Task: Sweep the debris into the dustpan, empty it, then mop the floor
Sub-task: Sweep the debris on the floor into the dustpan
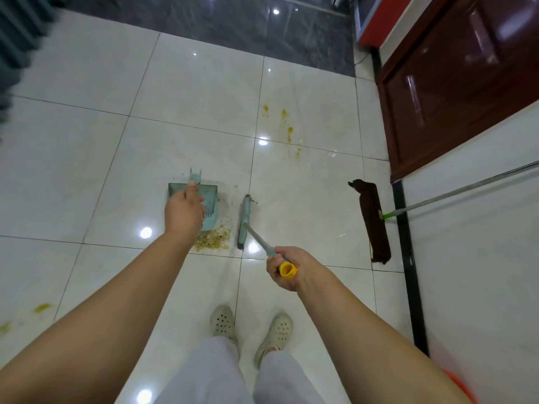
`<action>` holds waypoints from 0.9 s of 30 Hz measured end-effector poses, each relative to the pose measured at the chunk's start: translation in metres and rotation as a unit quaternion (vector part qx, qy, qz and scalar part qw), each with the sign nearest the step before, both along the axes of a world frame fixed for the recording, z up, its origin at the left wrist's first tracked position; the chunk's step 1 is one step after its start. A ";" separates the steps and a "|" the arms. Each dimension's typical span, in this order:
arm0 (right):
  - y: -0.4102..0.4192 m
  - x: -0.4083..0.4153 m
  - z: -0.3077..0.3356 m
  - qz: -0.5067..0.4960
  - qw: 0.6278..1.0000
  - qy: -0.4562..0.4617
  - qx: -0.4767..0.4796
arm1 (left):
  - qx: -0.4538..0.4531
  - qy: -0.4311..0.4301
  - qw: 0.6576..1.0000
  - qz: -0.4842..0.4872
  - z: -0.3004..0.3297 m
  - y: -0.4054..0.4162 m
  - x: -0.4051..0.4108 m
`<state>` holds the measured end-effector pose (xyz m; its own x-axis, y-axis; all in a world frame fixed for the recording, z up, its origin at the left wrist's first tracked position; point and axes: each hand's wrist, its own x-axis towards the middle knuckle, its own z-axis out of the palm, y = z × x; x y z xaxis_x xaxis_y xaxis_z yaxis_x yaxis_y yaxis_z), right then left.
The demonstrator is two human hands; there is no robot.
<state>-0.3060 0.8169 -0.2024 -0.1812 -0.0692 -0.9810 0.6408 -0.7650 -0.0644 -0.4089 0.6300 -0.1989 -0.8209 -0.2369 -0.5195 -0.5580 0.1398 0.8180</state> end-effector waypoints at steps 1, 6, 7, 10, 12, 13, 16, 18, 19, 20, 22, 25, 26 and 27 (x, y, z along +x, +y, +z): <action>0.005 -0.001 0.003 -0.005 1.000 0.003 0.003 | 0.002 -0.001 1.000 0.000 0.000 0.000 -0.001; 0.039 -0.005 0.013 -0.026 0.999 0.021 0.031 | 0.009 0.001 1.000 0.006 0.002 0.006 -0.006; 0.047 -0.006 0.015 -0.028 0.999 0.026 0.038 | 0.006 0.003 1.000 0.005 0.003 0.007 -0.006; 0.074 -0.011 0.020 -0.034 0.997 0.033 0.063 | 0.001 0.011 1.000 0.006 0.004 0.011 -0.009; 0.093 -0.017 0.021 -0.040 0.996 0.033 0.075 | 0.000 0.011 1.000 0.005 0.007 0.014 -0.011; 0.103 -0.020 0.020 -0.044 0.995 0.031 0.081 | 0.004 0.010 1.000 0.006 0.008 0.016 -0.014; 0.132 -0.032 0.015 -0.046 0.993 0.021 0.106 | 0.010 0.008 1.000 0.009 0.009 0.020 -0.023; 0.146 -0.044 0.010 -0.035 0.992 0.017 0.120 | 0.013 0.006 1.000 0.007 0.008 0.022 -0.030; 0.152 -0.052 0.006 -0.027 0.991 0.014 0.133 | 0.015 0.005 1.000 0.008 0.007 0.024 -0.034; 0.157 -0.061 0.001 -0.018 0.989 0.010 0.148 | 0.015 0.004 1.000 0.006 0.006 0.027 -0.037; 0.162 -0.081 -0.010 0.004 0.987 0.002 0.161 | 0.016 -0.003 1.000 0.005 0.005 0.034 -0.044; 0.157 -0.111 -0.026 0.040 0.989 -0.009 0.143 | 0.026 -0.003 1.000 0.012 0.005 0.050 -0.057; 0.154 -0.121 -0.029 0.053 0.990 -0.010 0.131 | 0.026 -0.002 1.000 0.013 0.005 0.055 -0.062; 0.150 -0.130 -0.032 0.061 0.991 -0.013 0.120 | 0.022 -0.001 1.000 0.014 0.005 0.060 -0.067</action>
<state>-0.4359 0.9669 -0.2340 -0.1608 0.1474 -0.9759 0.7308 -0.6468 -0.2181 -0.4760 0.6904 -0.1934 -0.8137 -0.2362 -0.5311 -0.5623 0.0879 0.8223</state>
